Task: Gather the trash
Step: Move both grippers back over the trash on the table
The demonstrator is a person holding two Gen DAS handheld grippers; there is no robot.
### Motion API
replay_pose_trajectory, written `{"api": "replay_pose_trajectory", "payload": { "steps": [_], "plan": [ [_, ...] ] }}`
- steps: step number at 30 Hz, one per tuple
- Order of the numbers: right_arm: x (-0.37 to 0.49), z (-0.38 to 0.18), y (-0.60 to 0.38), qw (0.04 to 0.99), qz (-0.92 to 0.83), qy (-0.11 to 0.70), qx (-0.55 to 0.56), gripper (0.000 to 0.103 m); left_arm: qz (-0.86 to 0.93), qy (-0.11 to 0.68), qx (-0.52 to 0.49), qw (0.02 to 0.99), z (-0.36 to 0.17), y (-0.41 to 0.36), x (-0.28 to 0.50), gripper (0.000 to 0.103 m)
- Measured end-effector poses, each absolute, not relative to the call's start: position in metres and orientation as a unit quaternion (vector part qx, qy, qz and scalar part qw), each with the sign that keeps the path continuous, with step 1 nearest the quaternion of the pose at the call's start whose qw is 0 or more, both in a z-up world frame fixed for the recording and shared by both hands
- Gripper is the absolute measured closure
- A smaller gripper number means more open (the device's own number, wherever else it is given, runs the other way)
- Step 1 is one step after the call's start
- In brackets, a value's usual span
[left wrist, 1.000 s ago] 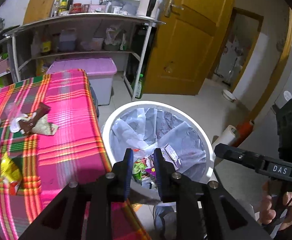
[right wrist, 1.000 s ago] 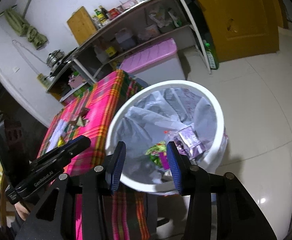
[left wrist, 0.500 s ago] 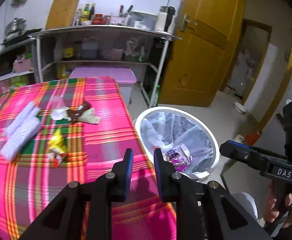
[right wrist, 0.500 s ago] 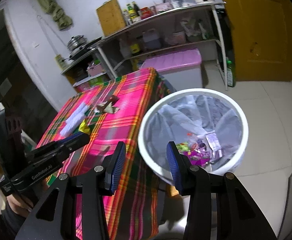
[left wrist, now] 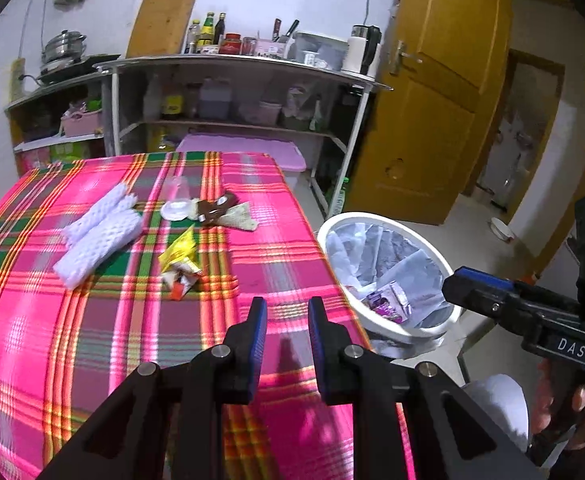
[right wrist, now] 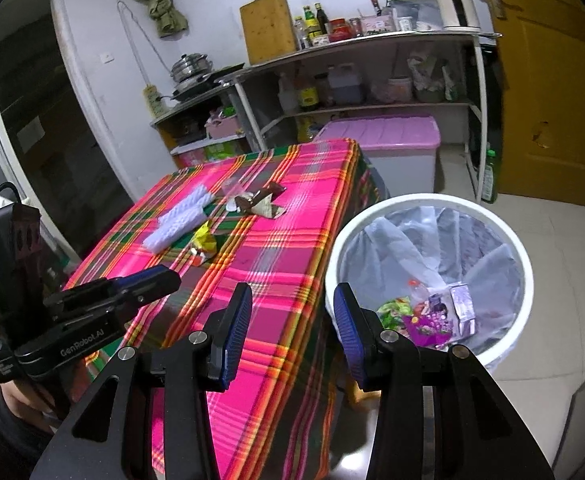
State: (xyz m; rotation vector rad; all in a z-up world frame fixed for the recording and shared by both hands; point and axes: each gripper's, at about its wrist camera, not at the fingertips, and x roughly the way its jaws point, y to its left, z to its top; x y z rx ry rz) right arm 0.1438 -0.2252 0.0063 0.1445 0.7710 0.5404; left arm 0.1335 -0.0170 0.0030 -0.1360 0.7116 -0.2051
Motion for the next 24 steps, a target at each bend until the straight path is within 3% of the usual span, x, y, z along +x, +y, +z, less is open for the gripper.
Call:
{"api": "replay_pose_trajectory", "payload": {
  "steps": [14,19,24],
  "plan": [
    [0.158,0.002,-0.181,0.868,0.300,0.394,0.038,0.059,-0.047,0.347,-0.081,0.933,-0.007,0.037,0.127,0.082],
    [0.163,0.005,-0.160,0.864,0.316,0.391,0.020,0.059,-0.022,0.339,-0.083,0.937,-0.004,0.064,0.132,0.070],
    [0.172,0.004,-0.136,0.859,0.331,0.391,0.007,0.059,-0.003,0.336,-0.080,0.939,-0.003,0.090,0.140,0.069]
  ]
}}
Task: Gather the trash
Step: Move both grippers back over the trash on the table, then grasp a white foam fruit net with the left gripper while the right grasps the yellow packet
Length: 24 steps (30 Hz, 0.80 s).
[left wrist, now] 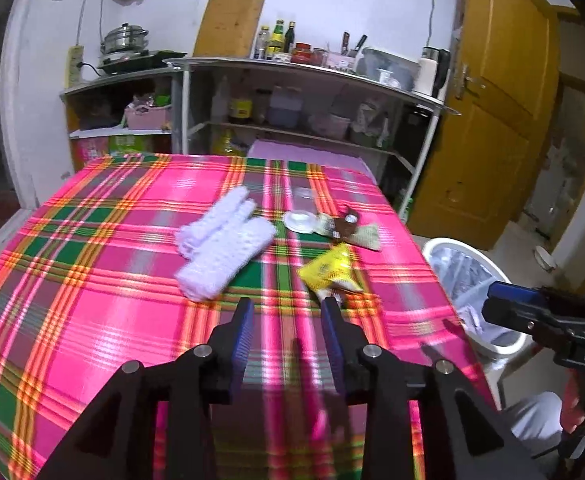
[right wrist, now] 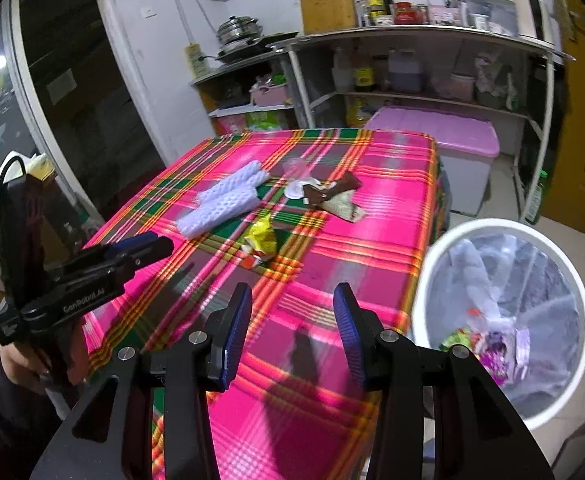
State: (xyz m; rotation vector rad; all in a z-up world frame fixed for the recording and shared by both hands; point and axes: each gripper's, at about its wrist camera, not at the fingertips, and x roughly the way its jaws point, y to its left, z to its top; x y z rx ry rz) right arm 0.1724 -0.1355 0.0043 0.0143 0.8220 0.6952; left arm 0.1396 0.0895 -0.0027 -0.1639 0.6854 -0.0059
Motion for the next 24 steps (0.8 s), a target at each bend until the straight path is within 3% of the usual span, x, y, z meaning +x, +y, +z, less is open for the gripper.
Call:
{"api": "replay_pose_trajectory", "payload": {
  "steps": [6,10,24],
  "plan": [
    [0.188,-0.002,-0.110,0.847,0.345,0.403,-0.002,0.054,0.009,0.341,-0.069,0.937,-0.006,0.113,0.159,0.068],
    [0.201,-0.006,-0.097,0.839,0.354,0.413,-0.002,0.054,0.011,0.347,-0.063,0.936,-0.010,0.127,0.175,0.061],
    [0.242,-0.032,-0.051,0.816,0.365,0.448,-0.011,0.053,-0.005,0.388,-0.061,0.920,-0.040,0.151,0.217,0.059]
  ]
}}
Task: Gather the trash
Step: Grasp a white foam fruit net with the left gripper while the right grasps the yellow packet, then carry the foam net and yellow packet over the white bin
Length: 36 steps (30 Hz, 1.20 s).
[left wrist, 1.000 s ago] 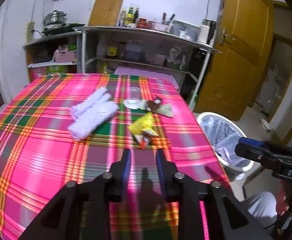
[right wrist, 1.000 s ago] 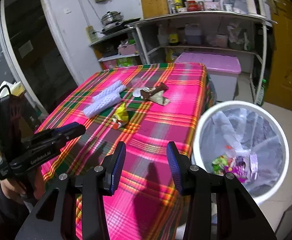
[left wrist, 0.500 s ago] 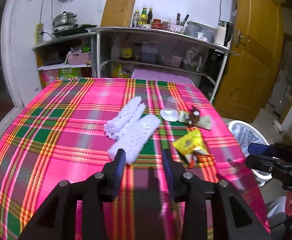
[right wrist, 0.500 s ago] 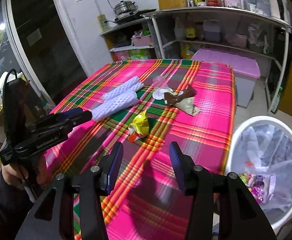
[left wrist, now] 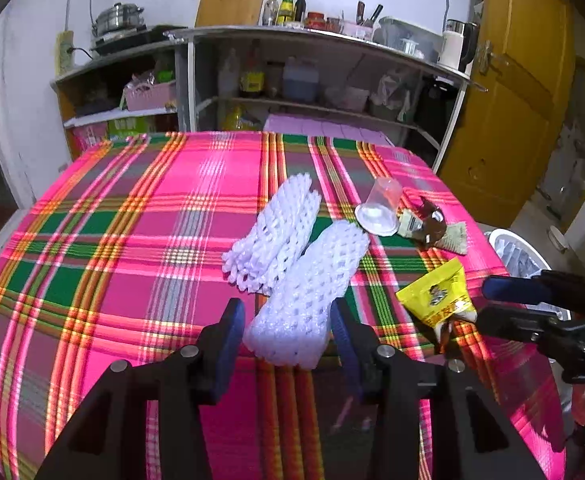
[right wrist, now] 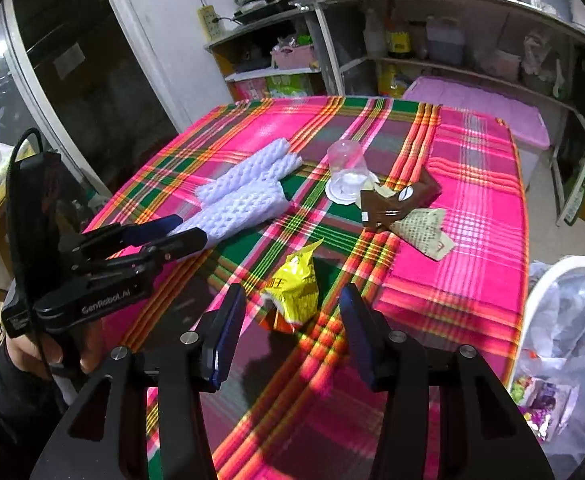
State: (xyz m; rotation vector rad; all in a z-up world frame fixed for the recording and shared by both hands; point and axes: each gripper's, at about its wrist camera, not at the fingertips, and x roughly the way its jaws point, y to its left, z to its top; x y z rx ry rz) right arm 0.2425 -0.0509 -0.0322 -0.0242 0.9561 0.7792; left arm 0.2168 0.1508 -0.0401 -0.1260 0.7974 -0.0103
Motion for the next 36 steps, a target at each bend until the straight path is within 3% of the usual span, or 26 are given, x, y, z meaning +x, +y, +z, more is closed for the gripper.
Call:
{"api": "replay_pose_trajectory", "payload": {
  "steps": [5,7,13,15,36],
  "plan": [
    [0.250,-0.043,-0.042,0.803,0.364,0.472,-0.010,0.055,-0.015,0.403,-0.067,0.912,-0.046,0.149,0.223,0.059],
    [0.249,-0.044,-0.040,0.801,0.368,0.472,-0.012,0.070,-0.015,0.404,-0.066,0.912,-0.046,0.149,0.223,0.066],
    [0.246,-0.040,-0.044,0.806,0.370,0.461,-0.003,0.080,-0.021,0.391,-0.061,0.918,-0.041,0.140,0.213,0.076],
    [0.244,-0.036,-0.049,0.810,0.370,0.456,0.005,0.093,-0.021,0.386,-0.063,0.920,-0.040,0.136,0.207,0.076],
    [0.192,-0.002,-0.121,0.843,0.342,0.413,0.048,0.093,-0.044,0.347,-0.095,0.932,-0.009,0.089,0.138,0.078]
  ]
}}
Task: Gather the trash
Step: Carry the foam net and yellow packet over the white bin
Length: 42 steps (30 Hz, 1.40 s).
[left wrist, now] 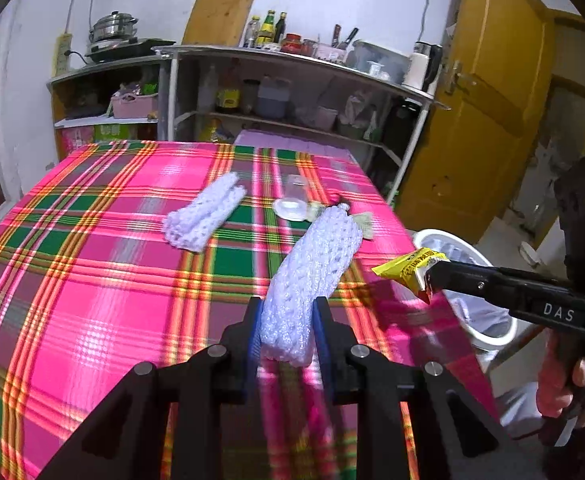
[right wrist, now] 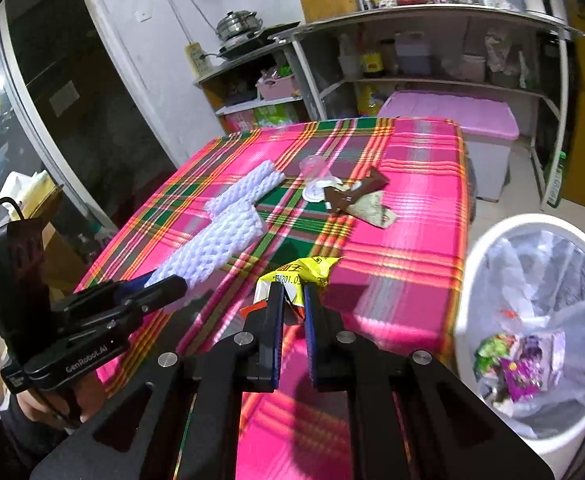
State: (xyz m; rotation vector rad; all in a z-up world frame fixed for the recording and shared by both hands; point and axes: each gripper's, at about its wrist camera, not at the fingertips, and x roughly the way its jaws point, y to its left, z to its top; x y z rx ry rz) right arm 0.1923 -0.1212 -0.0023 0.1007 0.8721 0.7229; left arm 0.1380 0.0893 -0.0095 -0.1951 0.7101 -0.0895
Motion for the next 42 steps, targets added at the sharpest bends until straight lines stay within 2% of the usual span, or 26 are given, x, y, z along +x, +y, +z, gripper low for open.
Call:
{"api": "replay_pose_trajectory", "payload": {
  "steps": [22,42],
  "plan": [
    [0.160,0.011,-0.227,0.876,0.267,0.389,0.104,0.093,-0.127,0.342,-0.065,0.929,0.011,-0.014,0.130,0.078],
    [0.178,-0.014,-0.305,0.881,0.195,0.404,0.148,0.093,-0.182,0.370,-0.023,0.911,-0.005,-0.089,0.181,0.078]
  ]
}}
